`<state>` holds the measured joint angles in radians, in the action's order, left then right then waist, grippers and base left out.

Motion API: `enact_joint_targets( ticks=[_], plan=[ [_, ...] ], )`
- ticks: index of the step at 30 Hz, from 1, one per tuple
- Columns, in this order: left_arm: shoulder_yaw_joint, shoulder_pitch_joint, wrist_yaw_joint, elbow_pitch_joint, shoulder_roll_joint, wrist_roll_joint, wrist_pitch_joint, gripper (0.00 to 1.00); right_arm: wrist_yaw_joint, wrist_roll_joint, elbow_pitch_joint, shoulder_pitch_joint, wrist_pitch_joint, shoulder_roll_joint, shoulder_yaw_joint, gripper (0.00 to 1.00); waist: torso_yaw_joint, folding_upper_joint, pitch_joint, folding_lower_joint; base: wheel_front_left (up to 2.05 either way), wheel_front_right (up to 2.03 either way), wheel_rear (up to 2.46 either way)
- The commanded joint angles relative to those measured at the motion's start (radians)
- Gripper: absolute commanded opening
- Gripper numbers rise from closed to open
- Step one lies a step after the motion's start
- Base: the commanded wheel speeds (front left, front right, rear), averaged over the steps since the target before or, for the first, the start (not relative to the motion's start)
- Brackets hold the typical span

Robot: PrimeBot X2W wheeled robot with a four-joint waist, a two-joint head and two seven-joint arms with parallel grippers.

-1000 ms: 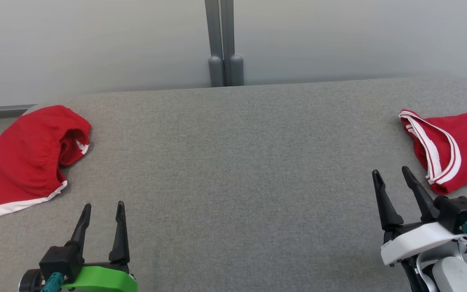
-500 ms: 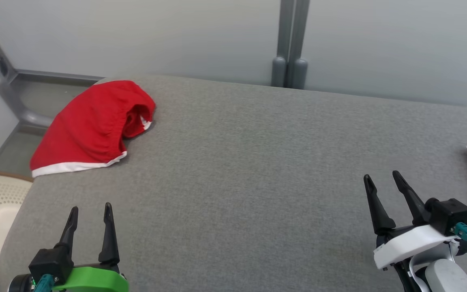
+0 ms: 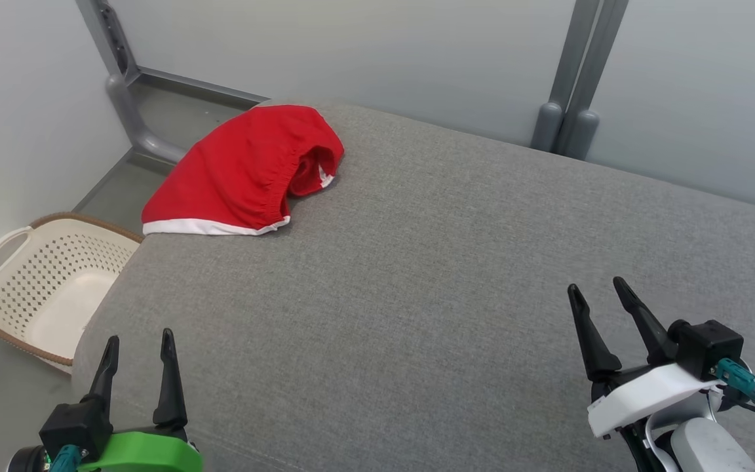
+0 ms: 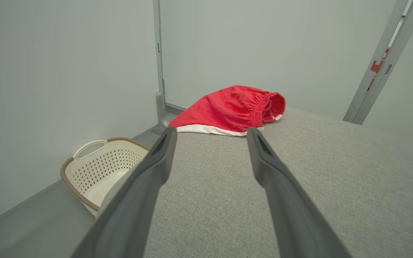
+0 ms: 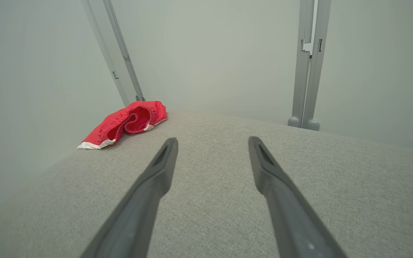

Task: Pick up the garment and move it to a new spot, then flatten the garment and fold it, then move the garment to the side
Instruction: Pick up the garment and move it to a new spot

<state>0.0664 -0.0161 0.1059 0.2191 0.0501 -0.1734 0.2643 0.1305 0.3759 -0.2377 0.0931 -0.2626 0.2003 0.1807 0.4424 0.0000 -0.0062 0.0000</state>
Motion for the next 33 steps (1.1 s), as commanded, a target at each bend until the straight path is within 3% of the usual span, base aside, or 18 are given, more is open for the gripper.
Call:
enact_joint_targets(
  ticks=[1,8,15,22,33],
  plan=[
    [0.006,-0.011,0.003,-0.002,0.001,0.004,-0.001,1.00,0.001,0.006,-0.003,0.006,-0.003,0.003,0.003,1.00,0.005,0.0000,0.000,0.0000,0.00,0.00,0.00],
    [-0.002,0.092,0.017,-0.003,0.051,-0.031,-0.016,1.00,0.001,0.011,0.003,0.020,-0.003,0.020,0.015,1.00,-0.024,0.0000,0.028,0.0000,0.00,0.00,0.00],
    [0.010,0.295,0.024,0.102,0.153,-0.140,-0.255,1.00,0.001,-0.012,0.041,0.088,-0.003,0.046,0.042,1.00,-0.098,0.0000,0.098,0.0000,0.00,0.00,0.00],
    [-0.019,0.498,0.025,0.286,0.269,-0.316,-0.474,1.00,0.001,-0.042,0.105,0.160,-0.003,0.069,0.065,1.00,-0.194,0.0000,0.201,0.0000,0.00,0.00,0.00],
    [-0.086,0.752,0.025,0.503,0.426,-0.499,-0.551,1.00,0.001,-0.080,0.202,0.259,-0.003,0.064,0.091,1.00,-0.355,0.0000,0.391,0.0000,0.00,0.00,0.00]
  ],
)
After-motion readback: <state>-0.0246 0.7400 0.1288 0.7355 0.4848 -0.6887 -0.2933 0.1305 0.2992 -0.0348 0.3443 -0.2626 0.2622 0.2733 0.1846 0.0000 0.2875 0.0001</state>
